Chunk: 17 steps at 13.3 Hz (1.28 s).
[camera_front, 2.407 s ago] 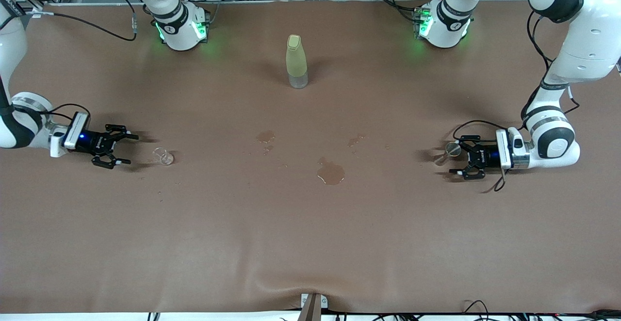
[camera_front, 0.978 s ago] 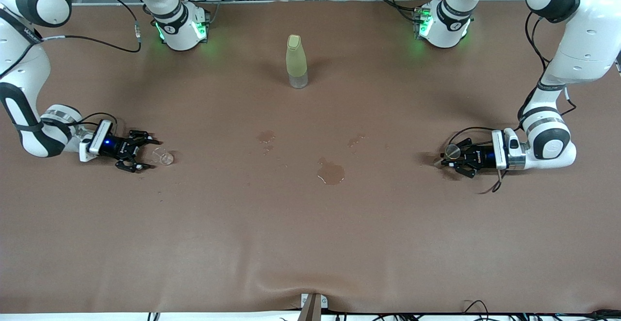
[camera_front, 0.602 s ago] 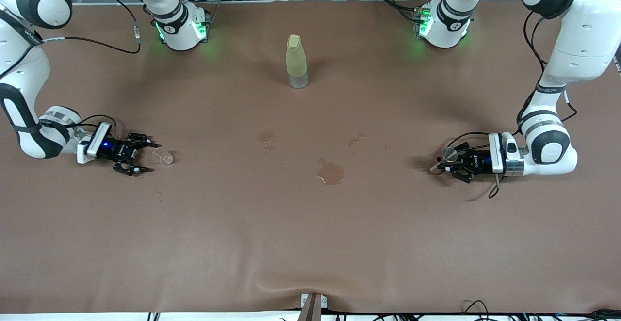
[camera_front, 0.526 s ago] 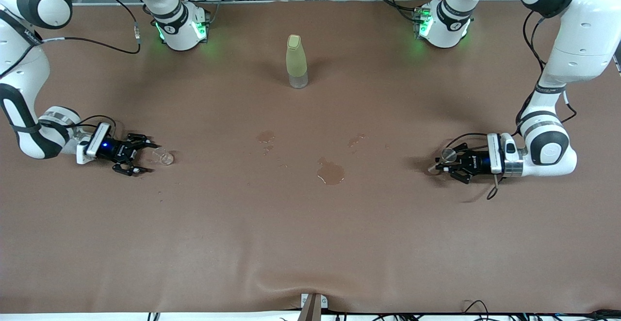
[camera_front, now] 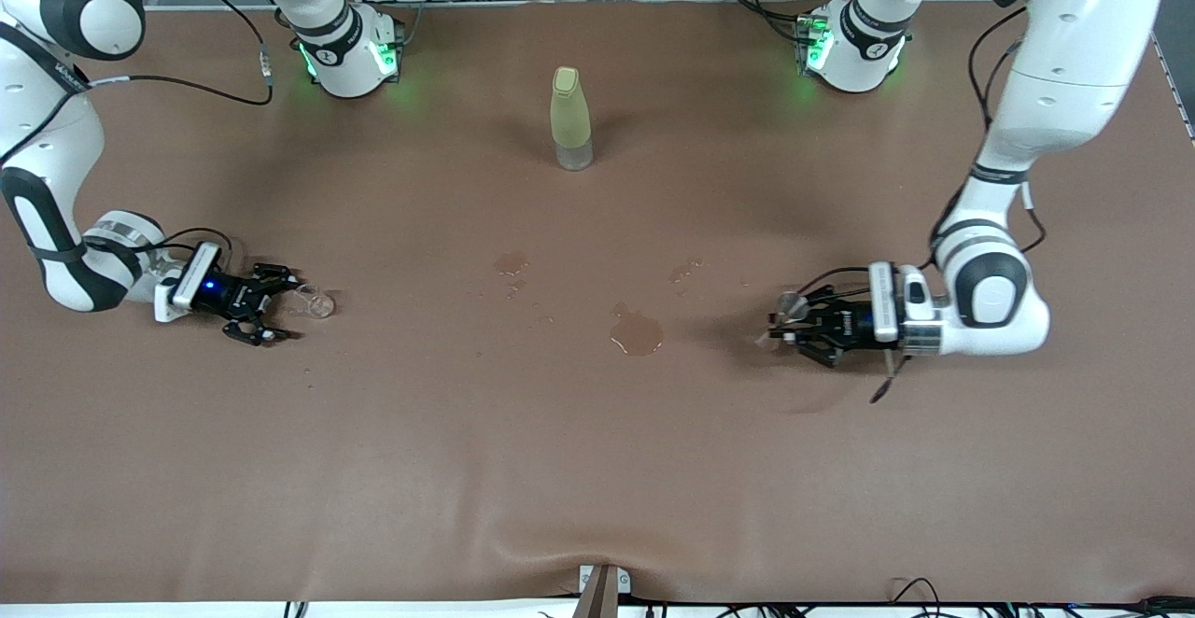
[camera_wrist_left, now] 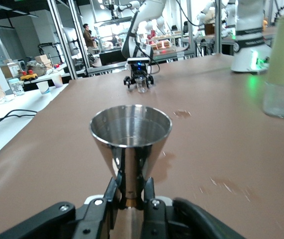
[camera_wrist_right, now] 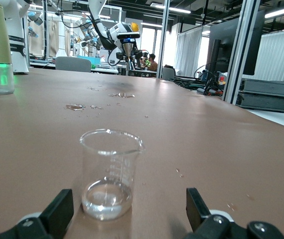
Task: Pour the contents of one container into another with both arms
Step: 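Lift the jigger with the left gripper toward the beaker held by the right gripper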
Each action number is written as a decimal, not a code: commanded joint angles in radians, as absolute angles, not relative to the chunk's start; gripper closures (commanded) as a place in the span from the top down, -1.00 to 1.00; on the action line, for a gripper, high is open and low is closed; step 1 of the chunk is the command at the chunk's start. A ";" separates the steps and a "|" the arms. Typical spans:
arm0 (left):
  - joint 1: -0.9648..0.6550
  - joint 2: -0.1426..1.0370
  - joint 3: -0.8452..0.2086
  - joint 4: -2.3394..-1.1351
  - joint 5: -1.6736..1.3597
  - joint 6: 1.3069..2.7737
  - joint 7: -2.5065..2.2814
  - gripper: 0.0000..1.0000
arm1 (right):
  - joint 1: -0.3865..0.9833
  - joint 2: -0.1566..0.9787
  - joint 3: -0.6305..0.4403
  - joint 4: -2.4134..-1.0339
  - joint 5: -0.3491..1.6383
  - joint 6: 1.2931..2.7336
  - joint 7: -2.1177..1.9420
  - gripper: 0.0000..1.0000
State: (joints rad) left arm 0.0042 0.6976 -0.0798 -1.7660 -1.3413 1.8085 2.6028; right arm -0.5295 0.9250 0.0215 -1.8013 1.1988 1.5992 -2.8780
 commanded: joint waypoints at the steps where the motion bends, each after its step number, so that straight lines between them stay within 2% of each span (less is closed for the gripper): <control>1: -0.058 0.680 -0.072 -1.789 -1.461 1.853 2.580 -1.00 | -0.493 0.954 0.008 -1.825 1.253 1.597 -3.274 1.00; 16: -0.411 0.788 -0.072 -1.689 -1.922 2.227 2.573 -1.00 | -0.402 0.985 0.008 -1.847 1.256 1.597 -3.323 1.00; 17: -0.428 0.798 -0.071 -1.690 -1.949 2.235 2.572 -1.00 | -0.400 0.985 0.006 -1.847 1.256 1.598 -3.323 0.80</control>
State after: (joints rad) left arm -0.3962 0.7722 -0.0794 -1.7160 -1.8982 2.2103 2.5804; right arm -0.4276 0.9388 0.0221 -1.8053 1.2152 1.5867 -2.8896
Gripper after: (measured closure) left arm 0.780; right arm 0.000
